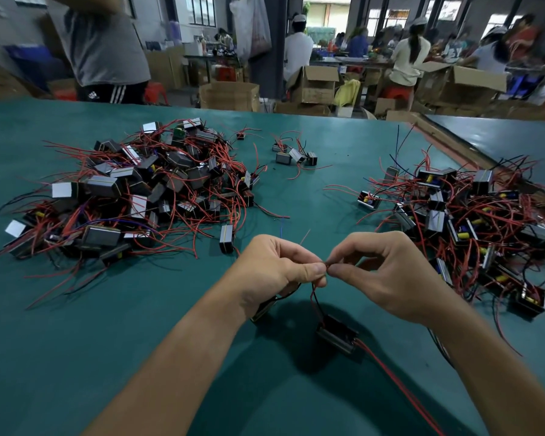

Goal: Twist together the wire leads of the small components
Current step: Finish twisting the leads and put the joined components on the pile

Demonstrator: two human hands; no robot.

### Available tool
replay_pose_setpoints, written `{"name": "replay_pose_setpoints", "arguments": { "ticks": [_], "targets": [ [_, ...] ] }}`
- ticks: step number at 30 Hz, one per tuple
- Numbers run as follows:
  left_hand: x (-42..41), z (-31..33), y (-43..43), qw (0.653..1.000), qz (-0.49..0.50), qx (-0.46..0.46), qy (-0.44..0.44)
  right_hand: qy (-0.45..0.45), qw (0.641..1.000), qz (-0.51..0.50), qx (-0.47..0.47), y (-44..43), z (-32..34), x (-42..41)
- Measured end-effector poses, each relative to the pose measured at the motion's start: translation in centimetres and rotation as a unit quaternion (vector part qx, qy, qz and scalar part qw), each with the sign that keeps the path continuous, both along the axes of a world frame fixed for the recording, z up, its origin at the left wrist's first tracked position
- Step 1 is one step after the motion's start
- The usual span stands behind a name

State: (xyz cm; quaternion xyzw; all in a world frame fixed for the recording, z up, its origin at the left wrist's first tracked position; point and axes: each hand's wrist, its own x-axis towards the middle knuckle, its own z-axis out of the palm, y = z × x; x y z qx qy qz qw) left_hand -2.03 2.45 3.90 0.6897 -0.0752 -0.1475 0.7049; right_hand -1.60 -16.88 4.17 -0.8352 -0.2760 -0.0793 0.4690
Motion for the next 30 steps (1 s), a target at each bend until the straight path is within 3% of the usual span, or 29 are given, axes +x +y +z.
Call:
{"name": "replay_pose_setpoints", "arguments": {
  "ticks": [5,8,12,15,18,21,27,30],
  "targets": [
    [0.0,-0.4,-0.1,0.999,0.004,0.037,-0.037,0.023,0.999,0.026,-0.038,-0.4,-0.1,0.1],
    [-0.1,-0.6,-0.3,0.991,0.009,0.087,-0.101,0.047,0.996,0.037,-0.063,-0.2,0.0,0.0],
    [-0.2,-0.9,-0.7,0.965,0.014,0.162,-0.204,0.201,0.979,0.04,-0.009,-0.1,0.3,0.0],
    [-0.4,-1.1,-1.0,0.933,0.027,0.201,-0.296,0.348,0.934,0.048,0.057,-0.3,0.4,0.1],
    [-0.4,-1.1,-1.1,0.909,0.036,0.209,-0.358,0.439,0.891,0.073,0.092,-0.6,0.5,0.3],
    [-0.6,-0.9,-1.0,0.906,0.034,0.206,-0.368,0.478,0.866,0.092,0.112,-0.6,0.5,0.6],
    [-0.9,-0.5,-1.0,0.915,0.018,0.199,-0.35,0.494,0.858,0.097,0.103,-0.7,0.2,0.9],
    [-1.2,-0.3,-1.1,0.9,0.013,0.212,-0.382,0.523,0.841,0.097,0.102,-0.8,0.1,0.9]
  ]
}}
